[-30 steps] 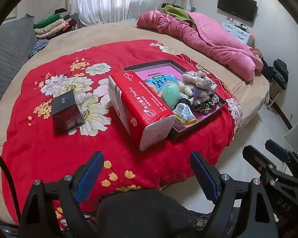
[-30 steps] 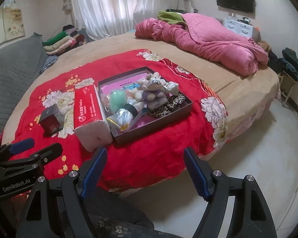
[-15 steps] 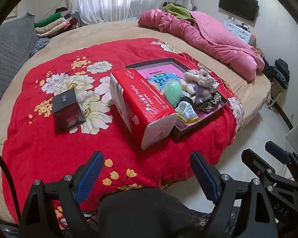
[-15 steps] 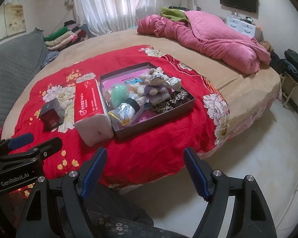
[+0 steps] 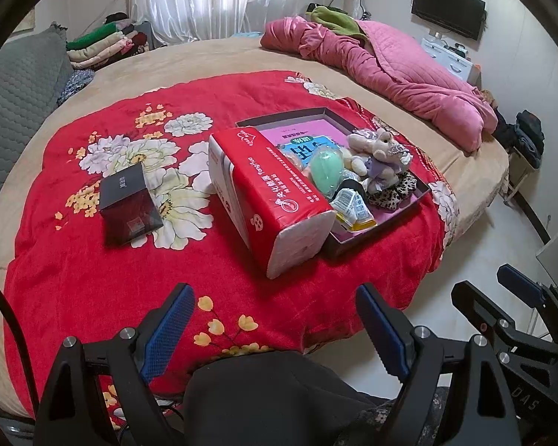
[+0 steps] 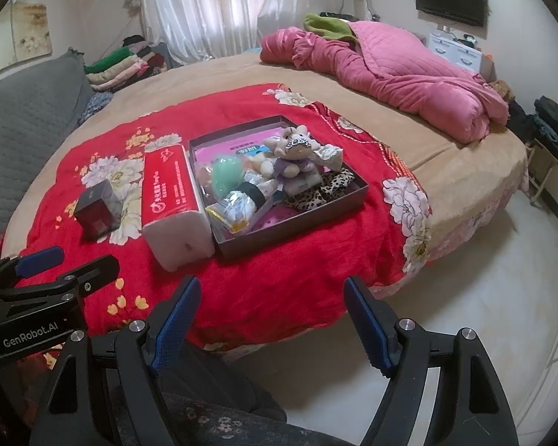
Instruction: Organize soft objects
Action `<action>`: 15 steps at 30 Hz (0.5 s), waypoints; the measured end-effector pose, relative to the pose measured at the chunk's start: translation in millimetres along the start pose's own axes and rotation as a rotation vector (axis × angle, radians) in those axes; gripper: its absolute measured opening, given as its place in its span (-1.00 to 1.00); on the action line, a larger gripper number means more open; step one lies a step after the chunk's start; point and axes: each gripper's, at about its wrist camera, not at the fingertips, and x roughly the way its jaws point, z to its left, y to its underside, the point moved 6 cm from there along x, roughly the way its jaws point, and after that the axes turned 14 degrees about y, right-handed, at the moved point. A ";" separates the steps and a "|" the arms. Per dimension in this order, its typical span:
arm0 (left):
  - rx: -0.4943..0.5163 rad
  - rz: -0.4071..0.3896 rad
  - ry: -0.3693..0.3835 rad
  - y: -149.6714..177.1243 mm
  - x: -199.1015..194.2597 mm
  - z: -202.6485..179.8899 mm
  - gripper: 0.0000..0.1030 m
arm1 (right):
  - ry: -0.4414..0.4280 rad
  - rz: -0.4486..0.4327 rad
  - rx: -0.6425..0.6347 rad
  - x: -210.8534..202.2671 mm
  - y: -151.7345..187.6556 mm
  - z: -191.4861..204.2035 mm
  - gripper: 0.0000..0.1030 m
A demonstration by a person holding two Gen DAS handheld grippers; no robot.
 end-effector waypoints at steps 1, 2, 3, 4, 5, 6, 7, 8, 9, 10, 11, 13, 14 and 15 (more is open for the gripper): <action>0.000 0.000 0.000 -0.3 -0.2 -0.1 0.71 | -0.001 0.001 -0.001 0.3 0.1 0.2 0.55; 0.000 -0.002 -0.004 -0.5 -0.4 0.2 0.71 | -0.001 0.001 -0.002 0.7 0.1 0.5 0.55; 0.000 -0.003 -0.005 -0.7 -0.5 0.4 0.71 | -0.001 0.003 -0.003 1.0 0.4 0.3 0.55; 0.000 -0.003 -0.003 -0.6 -0.6 0.3 0.71 | -0.001 0.003 -0.002 1.2 0.5 0.1 0.55; 0.000 -0.003 -0.004 -0.5 -0.2 0.6 0.71 | 0.000 0.002 -0.003 1.2 0.4 0.4 0.55; 0.000 -0.003 -0.005 -0.7 -0.6 0.4 0.71 | 0.000 0.003 -0.003 1.4 0.6 0.5 0.55; 0.000 -0.003 -0.005 -0.7 -0.6 0.6 0.71 | 0.001 0.001 -0.003 1.3 0.6 0.4 0.55; -0.001 -0.002 -0.006 -0.7 -0.5 0.7 0.71 | 0.000 0.000 -0.006 1.4 0.7 0.5 0.55; -0.001 -0.001 -0.005 -0.7 -0.4 0.7 0.71 | 0.000 0.001 -0.007 1.6 0.9 1.2 0.55; -0.001 -0.002 -0.008 -0.6 -1.1 0.6 0.71 | 0.001 0.001 -0.007 1.5 1.1 1.1 0.55; 0.000 -0.003 -0.010 -0.9 -1.2 0.7 0.71 | -0.001 0.001 -0.009 1.6 1.0 1.4 0.55; -0.002 -0.004 -0.007 -0.5 -1.6 0.7 0.71 | 0.001 0.001 -0.010 1.8 1.2 1.5 0.55; -0.002 -0.005 -0.009 -0.6 -1.6 0.5 0.71 | 0.002 0.000 -0.009 1.6 1.0 1.4 0.55; -0.002 -0.005 -0.010 -0.4 -1.7 0.8 0.71 | 0.003 0.002 -0.010 1.8 1.1 1.4 0.55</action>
